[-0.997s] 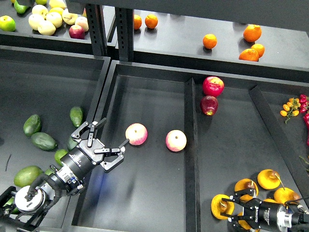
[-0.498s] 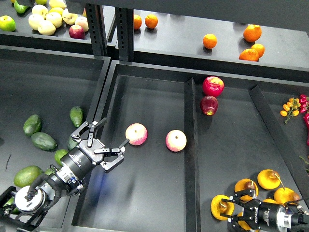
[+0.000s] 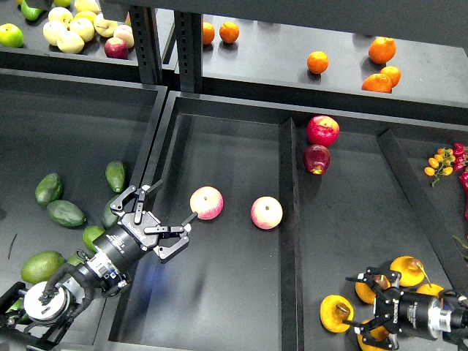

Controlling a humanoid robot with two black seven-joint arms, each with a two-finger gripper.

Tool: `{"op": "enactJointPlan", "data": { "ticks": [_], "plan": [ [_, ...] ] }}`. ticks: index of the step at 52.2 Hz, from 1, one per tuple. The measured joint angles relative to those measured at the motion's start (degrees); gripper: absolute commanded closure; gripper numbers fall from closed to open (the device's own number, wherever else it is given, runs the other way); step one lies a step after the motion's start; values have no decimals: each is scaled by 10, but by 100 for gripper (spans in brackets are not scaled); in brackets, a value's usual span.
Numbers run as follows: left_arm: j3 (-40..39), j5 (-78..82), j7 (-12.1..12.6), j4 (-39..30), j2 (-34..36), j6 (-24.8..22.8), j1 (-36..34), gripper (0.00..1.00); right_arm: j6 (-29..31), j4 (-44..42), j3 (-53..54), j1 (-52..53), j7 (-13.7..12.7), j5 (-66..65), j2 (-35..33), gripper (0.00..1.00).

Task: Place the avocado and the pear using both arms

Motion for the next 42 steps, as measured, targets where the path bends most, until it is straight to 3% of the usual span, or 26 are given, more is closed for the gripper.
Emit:
{"op": "enactJointPlan", "data": {
  "ticks": [12, 25, 33, 42],
  "plan": [
    [2, 0, 0, 0, 0, 0, 0, 1, 0, 18, 0, 40, 0, 18, -62, 2],
    [5, 0, 0, 0, 0, 0, 0, 1, 0, -2, 29, 78, 0, 57, -86, 1],
    [7, 0, 0, 0, 0, 0, 0, 1, 0, -10, 101, 78, 0, 64, -68, 1],
    [9, 0, 0, 2, 0, 0, -3, 1, 0, -11, 206, 65, 0, 75, 8, 1]
  ]
}}
